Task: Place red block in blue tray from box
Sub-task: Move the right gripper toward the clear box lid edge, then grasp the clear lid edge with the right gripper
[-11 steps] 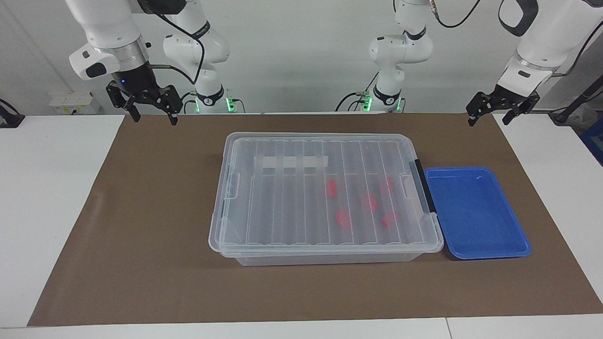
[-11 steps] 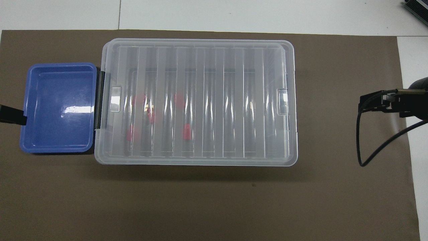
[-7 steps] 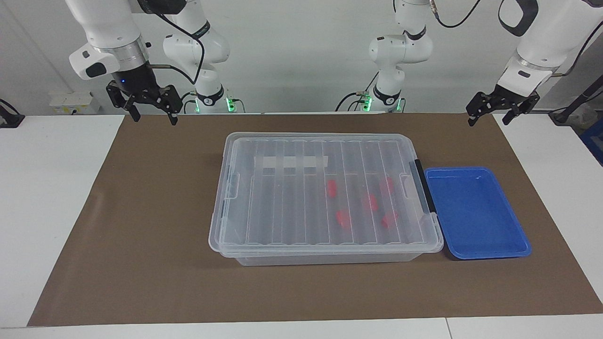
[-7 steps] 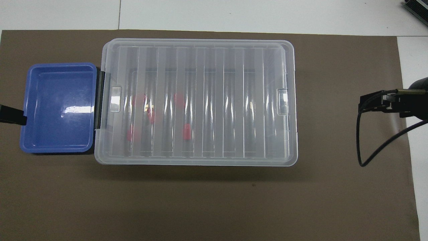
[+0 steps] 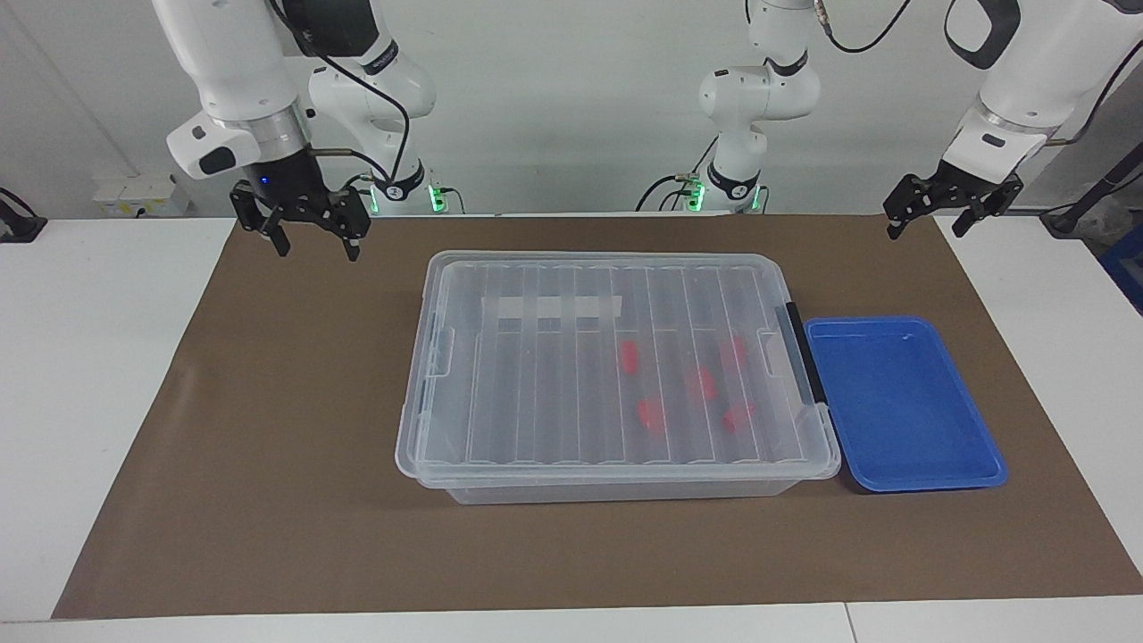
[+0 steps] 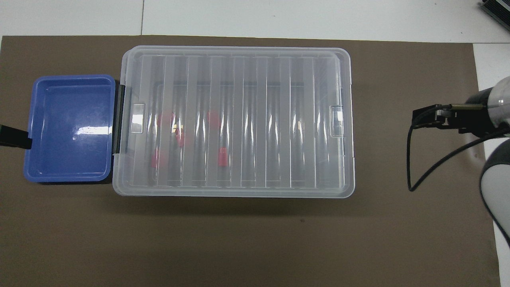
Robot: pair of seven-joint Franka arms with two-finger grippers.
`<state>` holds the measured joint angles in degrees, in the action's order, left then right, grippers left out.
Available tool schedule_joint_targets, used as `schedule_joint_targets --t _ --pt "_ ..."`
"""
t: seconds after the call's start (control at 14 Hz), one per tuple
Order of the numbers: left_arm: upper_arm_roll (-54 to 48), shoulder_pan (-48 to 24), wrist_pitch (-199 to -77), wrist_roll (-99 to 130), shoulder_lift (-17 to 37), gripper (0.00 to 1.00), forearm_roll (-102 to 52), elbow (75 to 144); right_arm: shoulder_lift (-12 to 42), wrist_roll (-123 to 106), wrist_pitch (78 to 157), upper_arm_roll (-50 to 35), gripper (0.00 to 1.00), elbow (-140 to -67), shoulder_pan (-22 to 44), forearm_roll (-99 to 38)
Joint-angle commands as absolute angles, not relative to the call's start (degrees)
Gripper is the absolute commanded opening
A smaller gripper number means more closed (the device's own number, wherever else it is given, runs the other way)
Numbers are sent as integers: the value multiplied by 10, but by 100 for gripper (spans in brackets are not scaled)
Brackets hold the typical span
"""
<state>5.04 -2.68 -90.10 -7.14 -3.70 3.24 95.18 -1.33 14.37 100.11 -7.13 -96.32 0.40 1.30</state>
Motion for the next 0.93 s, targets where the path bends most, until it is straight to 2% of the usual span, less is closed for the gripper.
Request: schedule_joint_targets --t 0.0,0.43,0.86 --pt "52 -29 -898 -72 -45 100 42 956 -4 173 1057 -74 99 -1005 26 2" --pt "52 -29 -898 -72 -45 100 42 956 11 190 1153 -74 98 -1087 58 5" --pt "52 -29 -898 -72 -45 100 42 956 0 183 1151 -73 97 -1130 66 11"
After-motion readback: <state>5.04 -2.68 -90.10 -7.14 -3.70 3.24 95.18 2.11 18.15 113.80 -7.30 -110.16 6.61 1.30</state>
